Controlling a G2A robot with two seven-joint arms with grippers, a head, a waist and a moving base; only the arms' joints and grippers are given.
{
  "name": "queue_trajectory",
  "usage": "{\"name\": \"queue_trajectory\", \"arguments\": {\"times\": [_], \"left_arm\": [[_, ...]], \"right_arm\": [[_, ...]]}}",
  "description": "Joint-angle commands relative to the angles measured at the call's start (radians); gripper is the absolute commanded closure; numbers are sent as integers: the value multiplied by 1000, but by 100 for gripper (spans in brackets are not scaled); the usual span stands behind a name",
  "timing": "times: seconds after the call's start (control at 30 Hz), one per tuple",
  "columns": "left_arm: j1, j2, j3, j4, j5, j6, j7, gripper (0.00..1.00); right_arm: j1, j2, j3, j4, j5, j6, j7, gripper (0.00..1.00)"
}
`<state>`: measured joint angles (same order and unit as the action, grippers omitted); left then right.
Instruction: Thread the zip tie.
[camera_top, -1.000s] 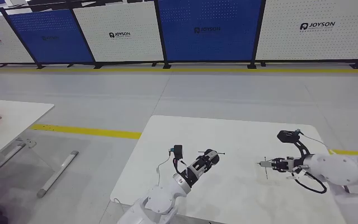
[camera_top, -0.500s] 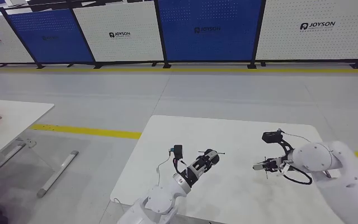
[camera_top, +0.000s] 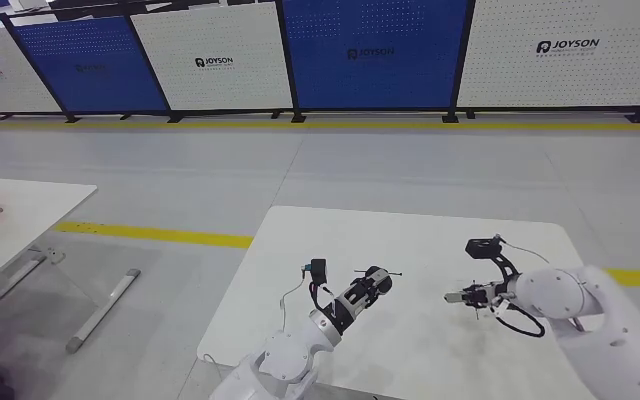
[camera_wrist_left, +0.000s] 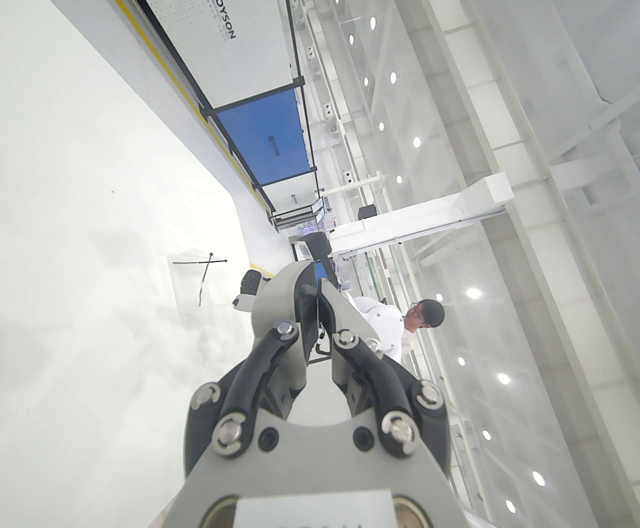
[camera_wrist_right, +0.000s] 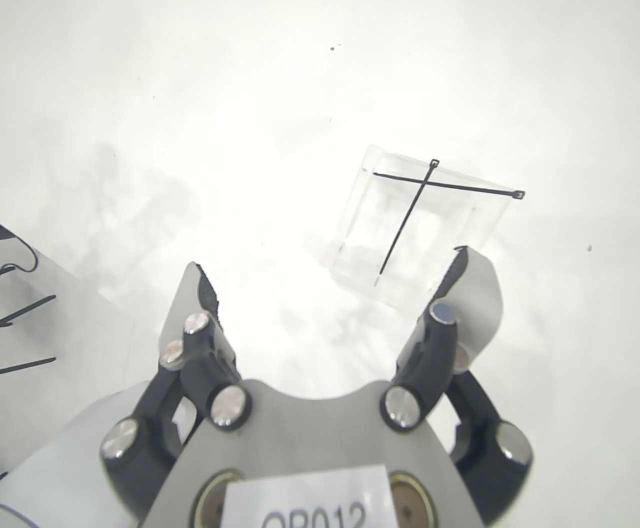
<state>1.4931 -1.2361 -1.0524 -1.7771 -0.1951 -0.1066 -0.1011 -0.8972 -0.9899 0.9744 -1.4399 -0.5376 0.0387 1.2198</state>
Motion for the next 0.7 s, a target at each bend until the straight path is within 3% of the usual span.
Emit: {"name": "queue_trajectory", "arguments": {"times": [0.0,0.4,0.5,0.67], "left_arm": [[0,0,0,0,0,0,0,100],[0,0,0,0,0,0,0,100],[0,0,0,0,0,0,0,100],[0,0,0,0,0,0,0,100]], "right_arm": [[8,-4,-15,22,-1,-15,0,0],[17,-12,-29,51,3,-12,-14,0],[18,-14,-9,70,44,12,-44,0],[7,-8,23,63,23,69,-72,0]]}}
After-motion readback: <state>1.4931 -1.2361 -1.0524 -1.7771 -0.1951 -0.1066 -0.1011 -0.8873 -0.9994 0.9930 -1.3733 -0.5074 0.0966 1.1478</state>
